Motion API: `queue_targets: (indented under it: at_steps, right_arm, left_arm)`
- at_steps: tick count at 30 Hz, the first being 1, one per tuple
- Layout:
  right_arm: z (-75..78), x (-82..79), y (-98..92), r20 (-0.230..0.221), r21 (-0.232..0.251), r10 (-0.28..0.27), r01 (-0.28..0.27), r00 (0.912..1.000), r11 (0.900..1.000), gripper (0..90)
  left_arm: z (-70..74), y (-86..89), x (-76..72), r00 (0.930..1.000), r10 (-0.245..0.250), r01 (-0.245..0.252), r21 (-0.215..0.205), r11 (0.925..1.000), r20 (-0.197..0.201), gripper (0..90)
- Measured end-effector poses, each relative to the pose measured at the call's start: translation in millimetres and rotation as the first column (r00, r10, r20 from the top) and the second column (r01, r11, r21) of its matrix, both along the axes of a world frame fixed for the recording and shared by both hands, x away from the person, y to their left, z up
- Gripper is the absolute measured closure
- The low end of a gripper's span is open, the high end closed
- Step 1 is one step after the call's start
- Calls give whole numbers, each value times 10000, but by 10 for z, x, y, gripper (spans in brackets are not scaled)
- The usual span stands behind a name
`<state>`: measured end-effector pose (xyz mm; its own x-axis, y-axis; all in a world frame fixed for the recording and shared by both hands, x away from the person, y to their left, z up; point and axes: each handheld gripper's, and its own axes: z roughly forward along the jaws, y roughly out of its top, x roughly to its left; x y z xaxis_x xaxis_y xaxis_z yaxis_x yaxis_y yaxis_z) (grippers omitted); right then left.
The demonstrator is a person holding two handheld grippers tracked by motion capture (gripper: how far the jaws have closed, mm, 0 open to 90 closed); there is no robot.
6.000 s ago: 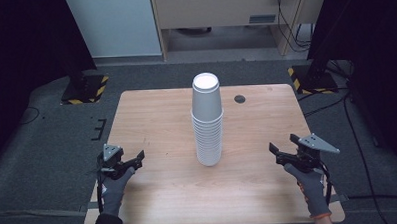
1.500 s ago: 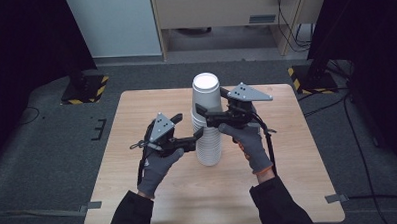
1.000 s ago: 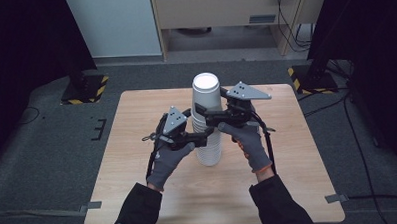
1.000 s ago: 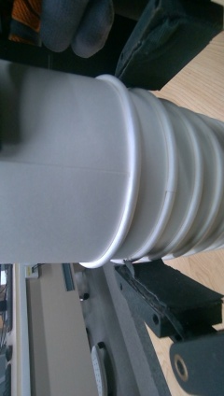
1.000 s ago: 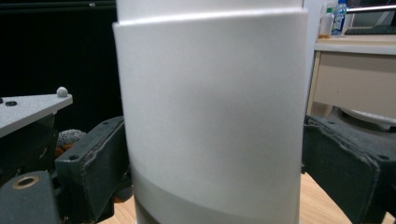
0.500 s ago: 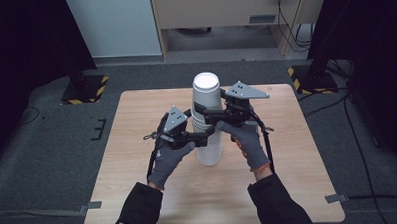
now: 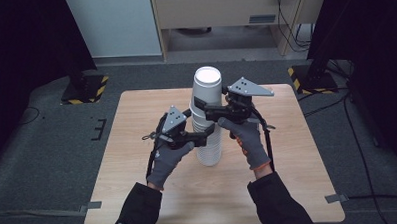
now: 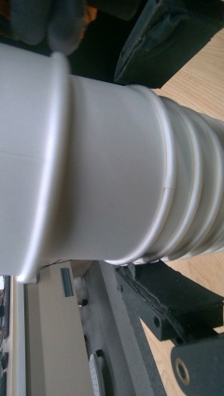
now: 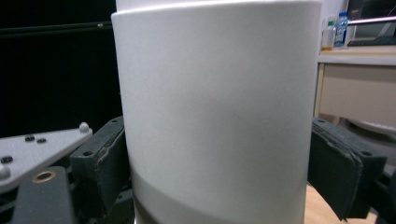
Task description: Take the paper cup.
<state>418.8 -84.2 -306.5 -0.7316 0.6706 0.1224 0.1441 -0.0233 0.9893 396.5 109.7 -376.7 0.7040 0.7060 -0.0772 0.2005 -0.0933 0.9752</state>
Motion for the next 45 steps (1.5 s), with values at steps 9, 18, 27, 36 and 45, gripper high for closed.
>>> queue_targets:
  at_steps: [9, 18, 27, 36, 45]
  right_arm:
    - [186, -26, -49, 269, 417, -62, 51, 9996, 9991, 157]
    - [312, -54, -97, 611, 798, -104, 55, 9981, 9968, 158]
    - [462, -106, -122, 1002, 1239, -62, -63, 9949, 9923, 158]
    - [598, -157, -276, 1256, 1946, -349, 99, 9915, 9808, 159]
    - [642, -224, -525, 1177, 1992, -804, 557, 9898, 9784, 159]
  left_arm:
    - [-7, 9, -10, 10000, 5, -5, -33, 10000, 26, 74]
    - [-5, 6, -10, 10000, 28, -28, -32, 10000, 24, 74]
    - [-2, 5, -20, 10000, 62, -62, -68, 10000, 69, 77]
    - [-7, 33, -57, 9998, 71, -69, -130, 9999, 196, 101]
    - [-42, 224, -158, 9982, 385, -382, -67, 9992, 460, 137]
